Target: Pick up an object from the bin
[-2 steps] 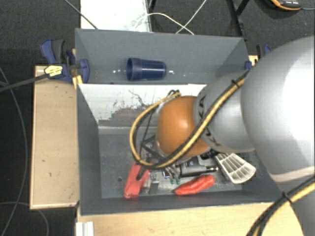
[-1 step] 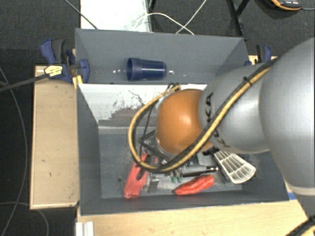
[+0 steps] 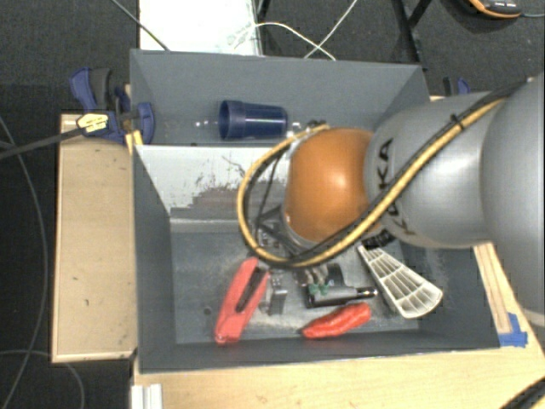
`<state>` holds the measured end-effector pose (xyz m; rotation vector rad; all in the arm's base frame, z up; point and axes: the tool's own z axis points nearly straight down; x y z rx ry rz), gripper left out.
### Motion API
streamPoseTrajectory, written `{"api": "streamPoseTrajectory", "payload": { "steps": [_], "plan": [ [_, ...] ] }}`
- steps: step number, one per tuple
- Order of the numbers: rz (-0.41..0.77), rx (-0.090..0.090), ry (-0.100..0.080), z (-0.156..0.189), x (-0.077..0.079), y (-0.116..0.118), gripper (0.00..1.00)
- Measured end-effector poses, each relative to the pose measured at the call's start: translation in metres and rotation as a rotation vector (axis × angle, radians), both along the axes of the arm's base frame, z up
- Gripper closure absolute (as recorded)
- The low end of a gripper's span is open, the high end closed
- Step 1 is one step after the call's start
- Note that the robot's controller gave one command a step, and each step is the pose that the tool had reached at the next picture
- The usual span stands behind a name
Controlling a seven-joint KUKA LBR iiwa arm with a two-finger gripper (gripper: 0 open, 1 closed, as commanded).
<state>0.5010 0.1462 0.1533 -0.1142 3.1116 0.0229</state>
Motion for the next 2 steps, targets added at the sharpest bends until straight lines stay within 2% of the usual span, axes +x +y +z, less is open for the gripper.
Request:
{"api": "streamPoseTrajectory", "payload": {
  "steps": [1, 2],
  "plan": [
    [0.118, 0.001, -0.007, -0.083, -0.021, 0.024, 0.00],
    [0.137, 0.000, -0.020, -0.068, -0.018, -0.015, 1.00]
  ]
}}
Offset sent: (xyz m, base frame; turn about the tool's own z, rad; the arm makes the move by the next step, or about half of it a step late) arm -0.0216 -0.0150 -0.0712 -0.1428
